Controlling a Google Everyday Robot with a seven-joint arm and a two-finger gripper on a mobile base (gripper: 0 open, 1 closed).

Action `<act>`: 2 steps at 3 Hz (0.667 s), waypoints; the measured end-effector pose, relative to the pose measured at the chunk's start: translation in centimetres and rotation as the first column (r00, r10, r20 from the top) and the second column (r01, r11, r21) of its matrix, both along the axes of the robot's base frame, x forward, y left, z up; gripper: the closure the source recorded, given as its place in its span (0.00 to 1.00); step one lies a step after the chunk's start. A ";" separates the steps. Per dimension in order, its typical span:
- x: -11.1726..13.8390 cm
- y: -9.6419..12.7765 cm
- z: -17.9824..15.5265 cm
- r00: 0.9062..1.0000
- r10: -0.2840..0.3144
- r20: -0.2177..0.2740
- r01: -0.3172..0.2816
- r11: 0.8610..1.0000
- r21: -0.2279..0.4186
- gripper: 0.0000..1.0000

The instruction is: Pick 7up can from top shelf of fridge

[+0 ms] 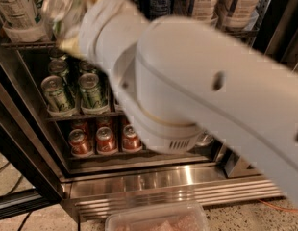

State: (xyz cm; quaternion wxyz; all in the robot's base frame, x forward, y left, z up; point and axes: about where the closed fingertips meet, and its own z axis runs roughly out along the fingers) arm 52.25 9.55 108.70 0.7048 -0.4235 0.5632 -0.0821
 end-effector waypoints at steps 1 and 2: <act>-3.6 4.1 -6.4 0.972 0.155 -0.178 -0.149 0.988 0.045 1.00; -4.8 5.3 -7.6 0.941 0.230 -0.249 -0.203 0.970 0.131 1.00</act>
Offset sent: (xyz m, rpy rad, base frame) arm -0.0285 0.0340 -0.0517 0.0066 0.1364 0.1221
